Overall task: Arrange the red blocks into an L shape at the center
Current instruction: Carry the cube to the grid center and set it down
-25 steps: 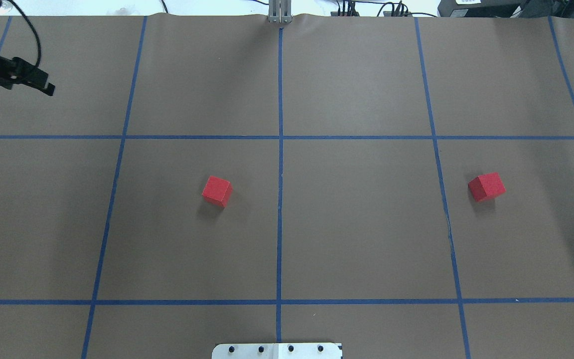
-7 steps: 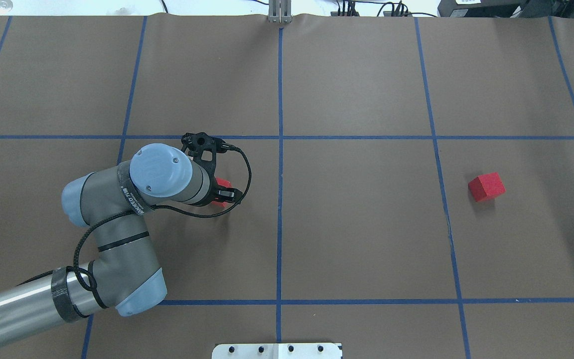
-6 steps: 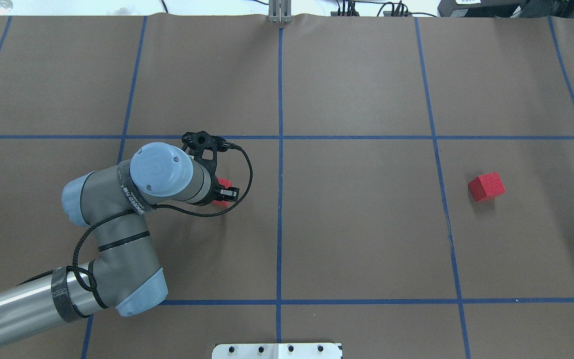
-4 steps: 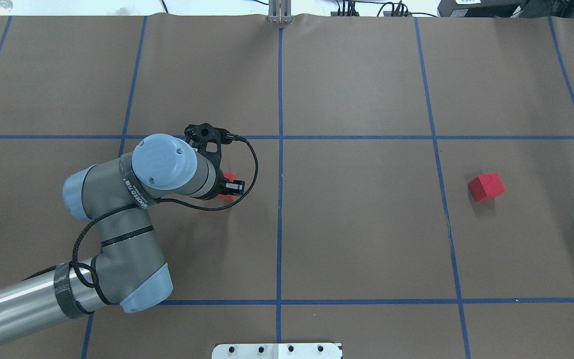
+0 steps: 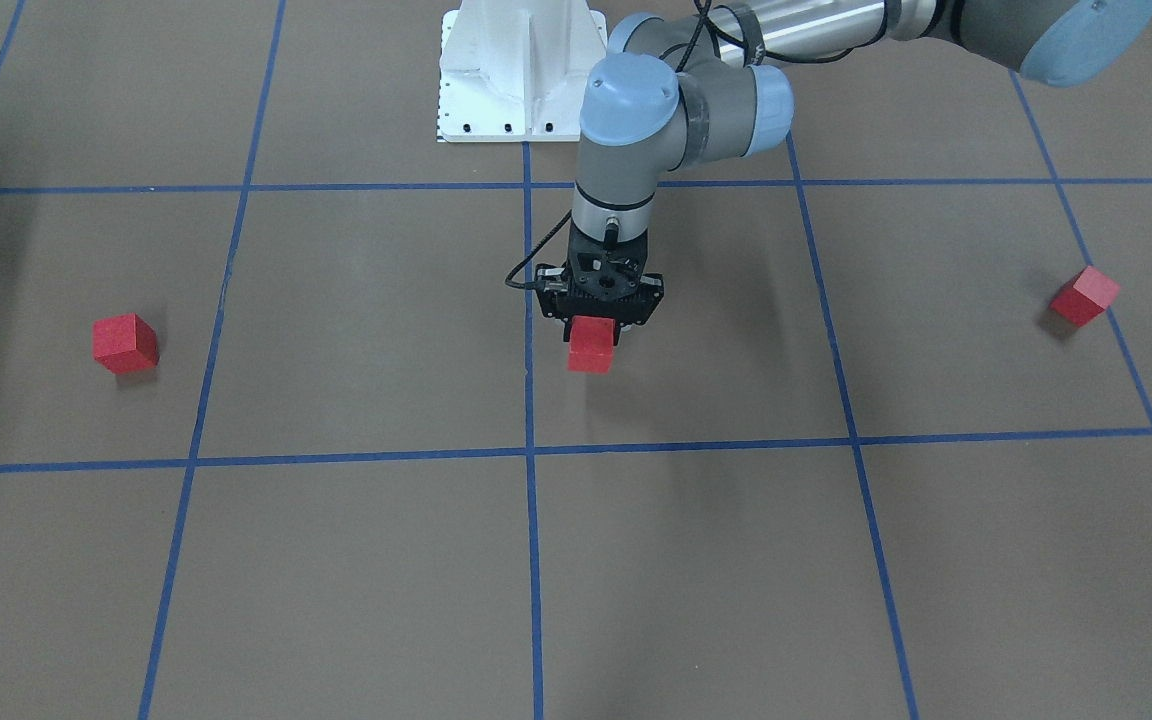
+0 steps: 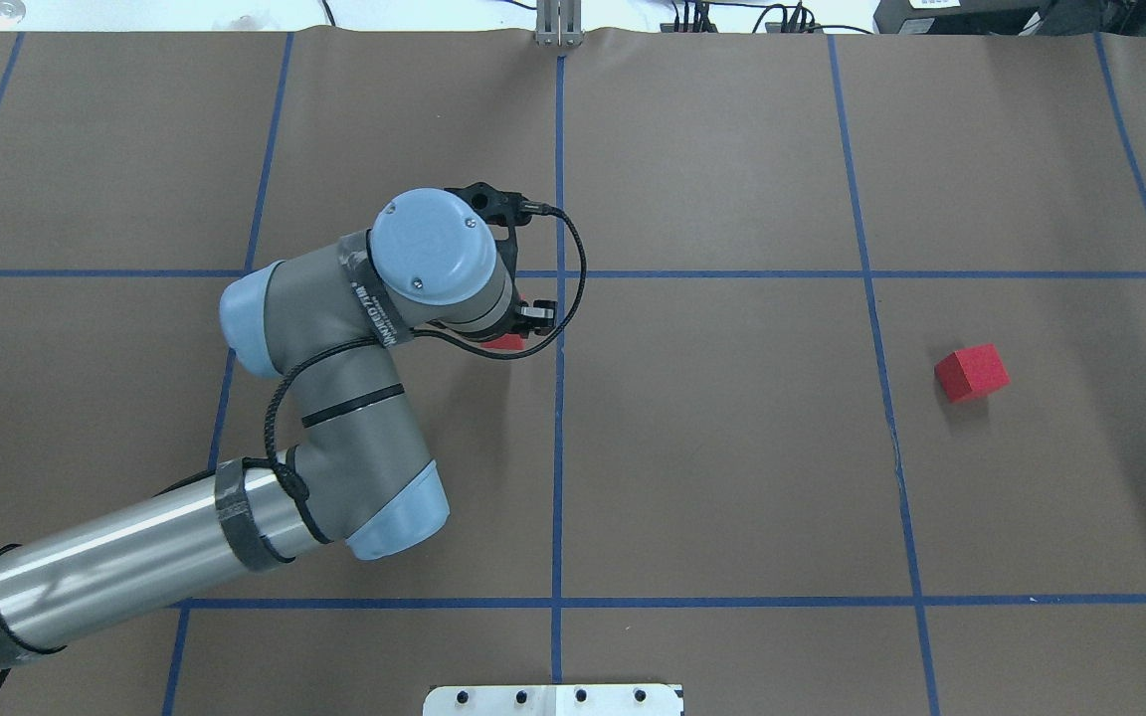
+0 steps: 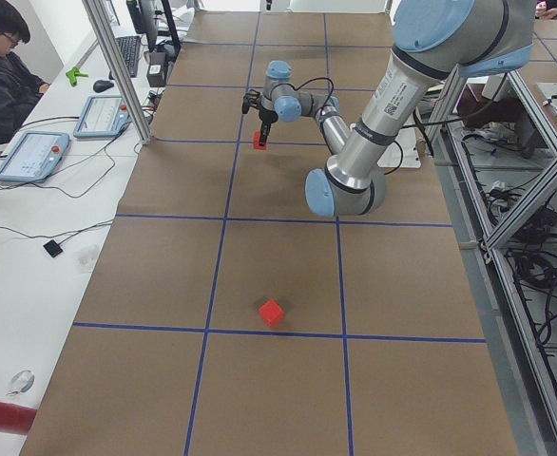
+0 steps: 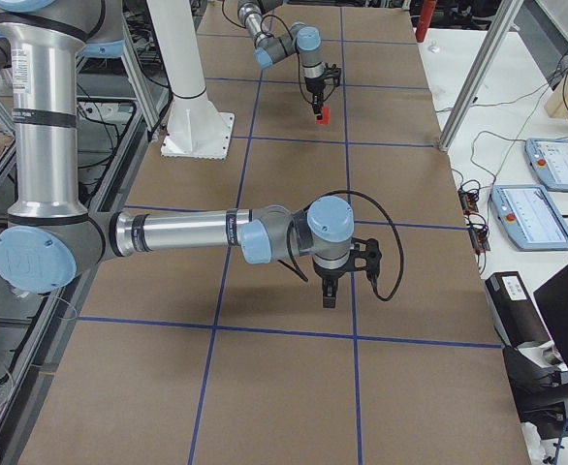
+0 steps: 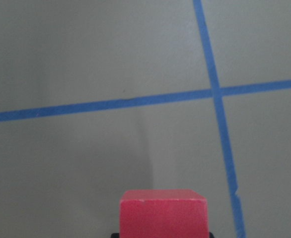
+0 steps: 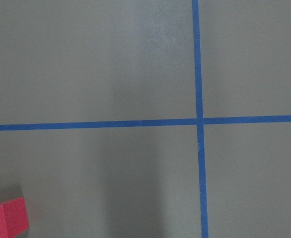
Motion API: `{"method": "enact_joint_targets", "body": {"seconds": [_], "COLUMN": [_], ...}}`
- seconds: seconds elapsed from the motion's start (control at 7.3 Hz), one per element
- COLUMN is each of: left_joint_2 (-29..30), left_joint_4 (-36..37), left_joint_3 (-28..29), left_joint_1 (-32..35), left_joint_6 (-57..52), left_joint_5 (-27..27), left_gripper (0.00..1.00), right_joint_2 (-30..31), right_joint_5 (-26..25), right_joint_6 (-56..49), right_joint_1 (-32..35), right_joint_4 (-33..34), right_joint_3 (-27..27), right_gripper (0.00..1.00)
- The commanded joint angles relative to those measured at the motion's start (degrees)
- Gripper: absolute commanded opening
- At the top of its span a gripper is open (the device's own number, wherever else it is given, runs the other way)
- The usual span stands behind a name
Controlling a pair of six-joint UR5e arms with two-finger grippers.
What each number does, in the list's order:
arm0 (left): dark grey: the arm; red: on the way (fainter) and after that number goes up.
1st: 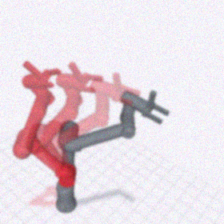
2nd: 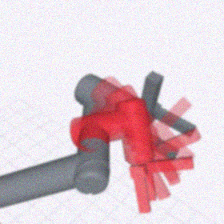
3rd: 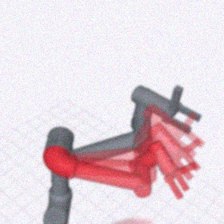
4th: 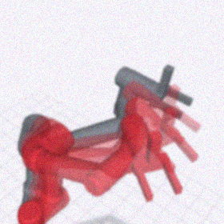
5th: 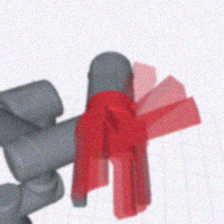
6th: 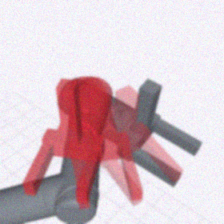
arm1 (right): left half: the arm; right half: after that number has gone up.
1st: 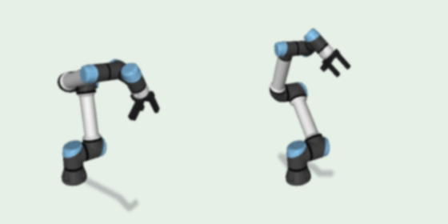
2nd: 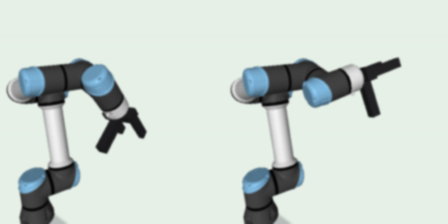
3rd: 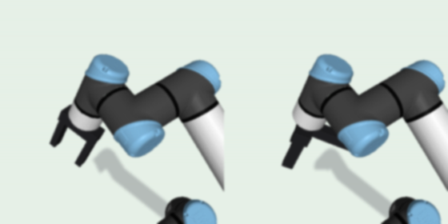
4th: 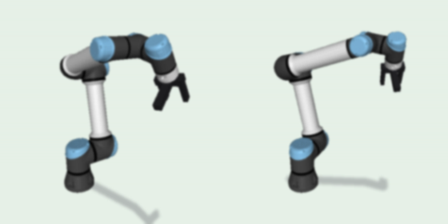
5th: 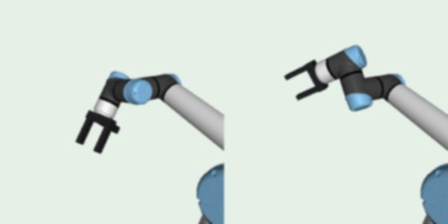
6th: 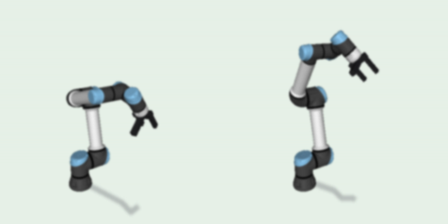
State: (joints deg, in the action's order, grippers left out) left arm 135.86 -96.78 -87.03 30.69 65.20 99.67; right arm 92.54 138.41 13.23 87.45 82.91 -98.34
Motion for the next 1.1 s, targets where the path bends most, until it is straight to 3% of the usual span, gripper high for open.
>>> {"method": "enact_joint_targets", "body": {"seconds": [0.0,0.27,0.96], "left_joint_2": [5.54,8.8,8.81], "left_joint_4": [-0.25,-0.52,-0.61], "left_joint_3": [6.85,11.68,13.37], "left_joint_1": [0.16,-0.01,-1.33], "left_joint_6": [1.59,1.6,1.68], "left_joint_5": [-0.01,0.08,-0.01], "left_gripper": [0.0,0.0,0.0], "right_joint_2": [-0.25,-0.25,-0.25], "right_joint_5": [-0.07,-0.07,-0.07], "right_joint_6": [0.04,0.04,0.04], "right_joint_1": [0.0,0.0,0.0], "right_joint_4": [-0.03,-0.03,-0.03], "right_joint_3": [-0.01,-0.01,-0.01], "right_gripper": [0.99,0.99,0.99]}}
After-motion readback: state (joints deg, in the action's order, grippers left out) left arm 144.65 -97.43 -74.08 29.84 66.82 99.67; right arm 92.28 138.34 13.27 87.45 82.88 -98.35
